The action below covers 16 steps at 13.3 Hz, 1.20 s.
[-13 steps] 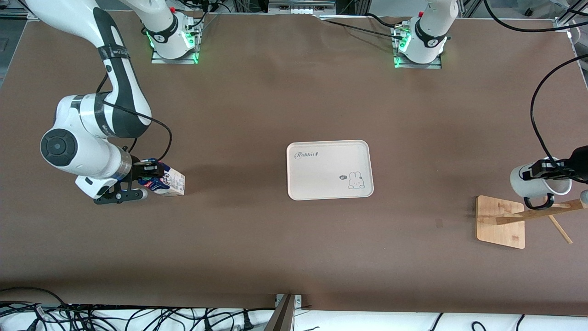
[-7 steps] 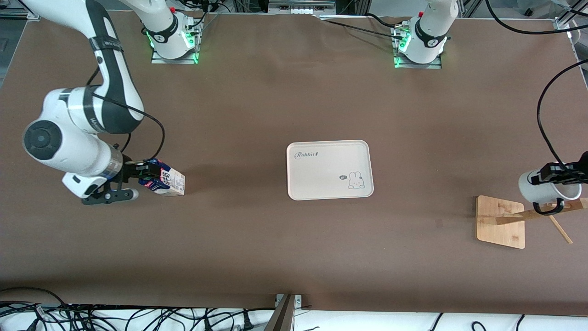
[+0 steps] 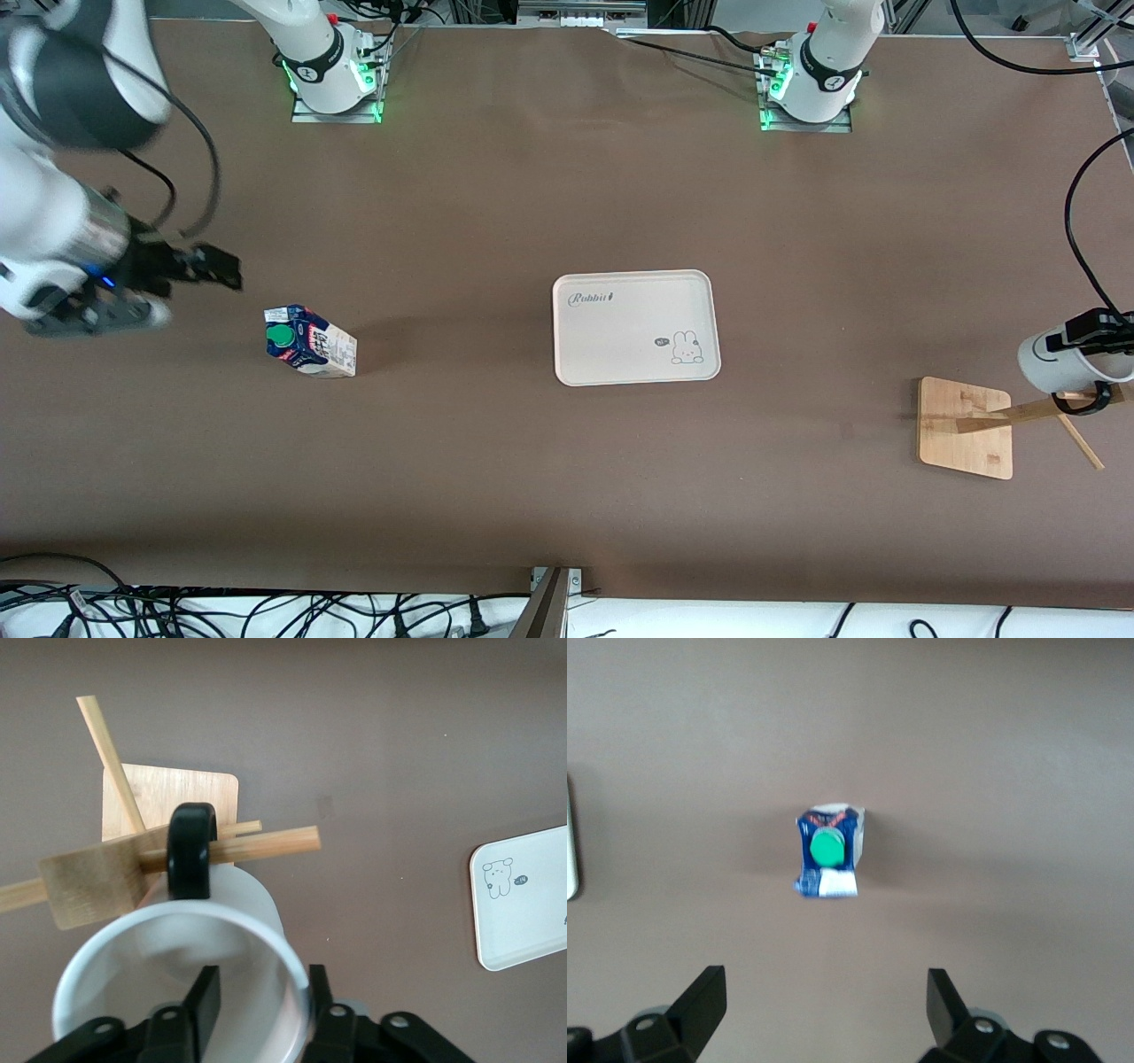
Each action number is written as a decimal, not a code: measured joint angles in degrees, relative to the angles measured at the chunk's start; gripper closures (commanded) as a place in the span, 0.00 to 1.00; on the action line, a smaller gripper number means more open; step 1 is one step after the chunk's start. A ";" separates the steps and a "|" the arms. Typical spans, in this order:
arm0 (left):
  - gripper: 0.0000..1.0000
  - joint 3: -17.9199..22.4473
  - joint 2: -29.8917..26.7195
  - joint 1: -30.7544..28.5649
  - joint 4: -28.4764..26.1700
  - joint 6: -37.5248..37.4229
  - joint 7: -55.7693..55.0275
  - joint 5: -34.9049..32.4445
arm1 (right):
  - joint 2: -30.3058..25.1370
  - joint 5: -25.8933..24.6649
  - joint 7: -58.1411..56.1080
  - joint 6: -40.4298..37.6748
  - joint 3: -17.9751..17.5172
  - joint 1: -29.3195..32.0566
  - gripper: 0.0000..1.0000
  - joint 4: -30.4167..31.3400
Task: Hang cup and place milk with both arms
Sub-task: 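Set the carton down, open the right gripper while the left gripper hangs the mug, then open the left gripper and withdraw it from the mug on the stand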
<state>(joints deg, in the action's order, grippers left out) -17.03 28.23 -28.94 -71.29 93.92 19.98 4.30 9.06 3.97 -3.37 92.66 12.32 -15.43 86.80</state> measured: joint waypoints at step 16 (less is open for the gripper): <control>0.00 -1.13 -8.46 22.13 -1.68 -11.57 -21.32 -11.35 | -9.88 -3.86 -1.81 3.42 0.08 -0.65 0.00 10.61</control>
<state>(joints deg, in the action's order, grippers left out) -18.16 19.77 -6.81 -72.97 82.36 -1.34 -7.05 -0.82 0.11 -5.18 96.08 12.40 -16.08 97.41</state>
